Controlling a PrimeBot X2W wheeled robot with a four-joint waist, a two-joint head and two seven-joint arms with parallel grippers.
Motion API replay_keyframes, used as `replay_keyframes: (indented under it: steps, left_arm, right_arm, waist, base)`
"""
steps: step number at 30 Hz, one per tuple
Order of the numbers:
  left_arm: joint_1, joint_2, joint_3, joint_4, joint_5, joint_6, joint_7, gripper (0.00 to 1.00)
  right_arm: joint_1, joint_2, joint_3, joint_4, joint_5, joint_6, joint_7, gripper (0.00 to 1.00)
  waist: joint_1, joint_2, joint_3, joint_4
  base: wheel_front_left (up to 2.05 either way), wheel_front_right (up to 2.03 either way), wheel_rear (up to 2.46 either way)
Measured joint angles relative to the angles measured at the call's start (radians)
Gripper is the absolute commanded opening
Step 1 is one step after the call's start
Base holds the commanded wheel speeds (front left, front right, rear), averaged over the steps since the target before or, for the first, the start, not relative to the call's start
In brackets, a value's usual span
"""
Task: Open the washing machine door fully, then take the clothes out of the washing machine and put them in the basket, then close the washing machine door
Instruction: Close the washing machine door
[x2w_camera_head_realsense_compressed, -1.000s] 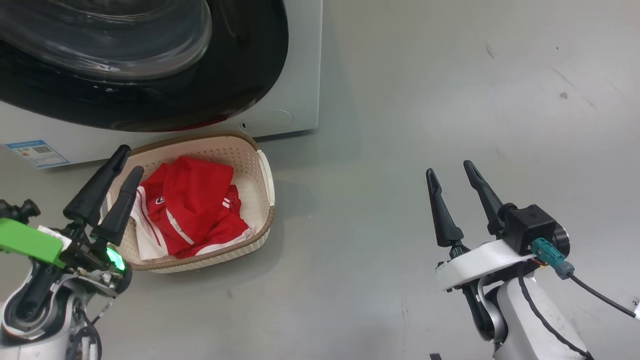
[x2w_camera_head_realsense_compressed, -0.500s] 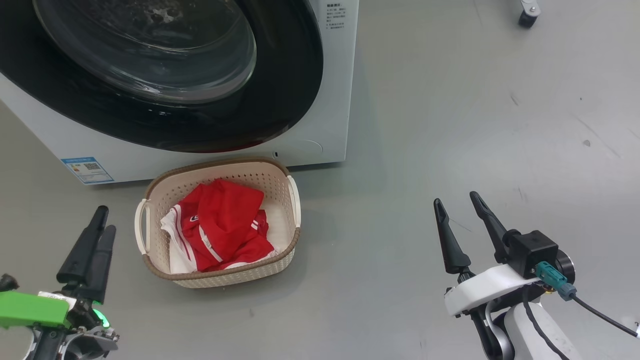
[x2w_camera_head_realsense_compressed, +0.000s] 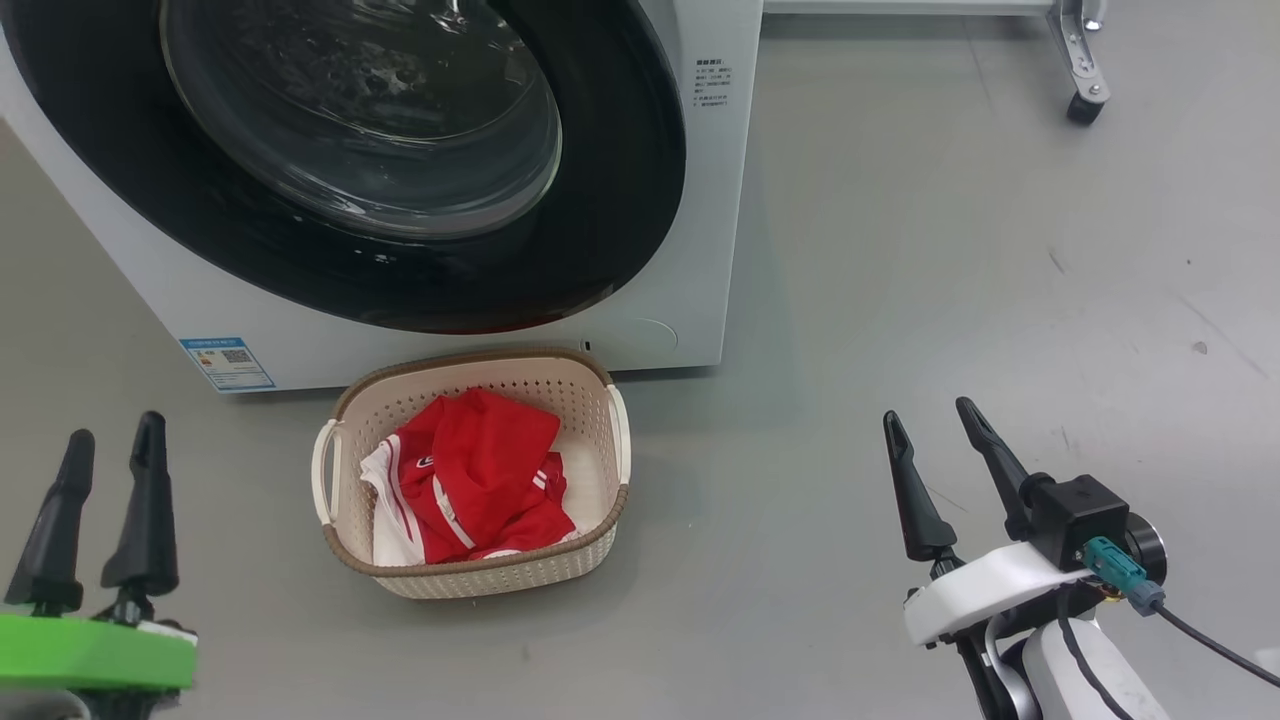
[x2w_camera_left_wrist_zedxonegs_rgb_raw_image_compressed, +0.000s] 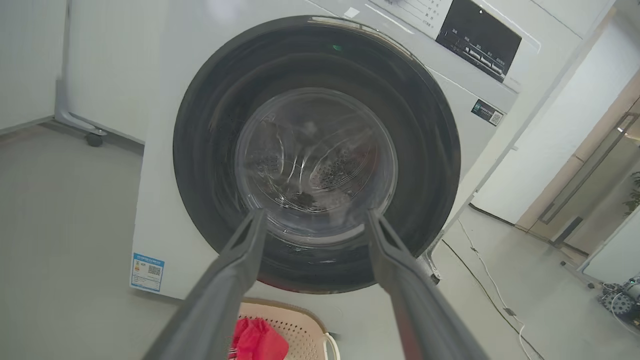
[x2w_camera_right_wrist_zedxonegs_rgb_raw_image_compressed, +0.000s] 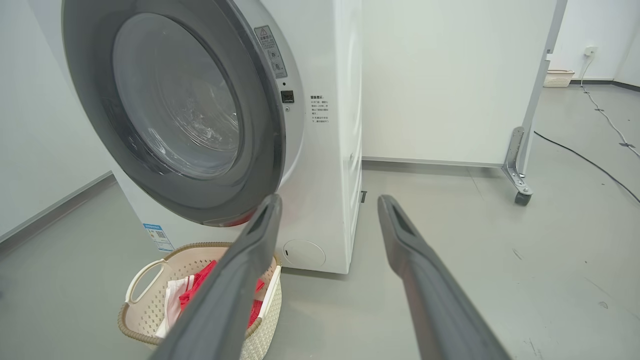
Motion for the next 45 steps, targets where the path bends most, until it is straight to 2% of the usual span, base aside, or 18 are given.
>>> replay_keyframes:
  steps: [5, 8, 16, 22, 33, 45]
  left_arm:
    - [0.055, 0.012, -0.045, 0.022, 0.229, 0.006, -0.086, 1.00]
    - [0.081, 0.016, -0.075, 0.047, 0.331, 0.047, -0.121, 1.00]
    - [0.148, 0.003, -0.153, 0.104, 0.486, 0.144, -0.174, 1.00]
    - [0.162, -0.025, -0.187, 0.120, 0.524, 0.188, -0.191, 1.00]
    - [0.164, -0.066, -0.204, 0.152, 0.548, 0.205, -0.205, 1.00]
    - [0.164, -0.077, -0.204, 0.175, 0.563, 0.214, -0.216, 1.00]
  right_arm:
    - [0.015, 0.000, -0.002, -0.001, -0.017, 0.005, 0.000, 1.00]
    - [0.021, 0.000, -0.003, -0.001, -0.017, 0.005, 0.000, 1.00]
    - [0.080, 0.002, -0.009, 0.009, -0.017, 0.005, 0.000, 1.00]
    - [0.098, 0.002, -0.014, 0.010, -0.017, 0.005, 0.000, 1.00]
    - [0.116, 0.003, -0.015, 0.013, -0.024, 0.013, 0.000, 1.00]
    - [0.116, 0.004, -0.016, 0.013, -0.026, 0.015, 0.000, 1.00]
  waist:
    - [0.0000, 0.0000, -0.019, 0.005]
    - [0.0000, 0.0000, -0.033, 0.006]
    - [0.0000, 0.0000, -0.070, 0.001]
    - [0.0000, 0.0000, -0.081, -0.001]
    - [0.0000, 0.0000, -0.090, 0.002]
    - [0.0000, 0.0000, -0.088, 0.004]
  base:
    - [0.00, 0.00, 0.00]
    - [0.00, 0.00, 0.00]
    - [0.00, 0.00, 0.00]
    - [0.00, 0.00, 0.00]
    - [0.00, 0.00, 0.00]
    - [0.00, 0.00, 0.00]
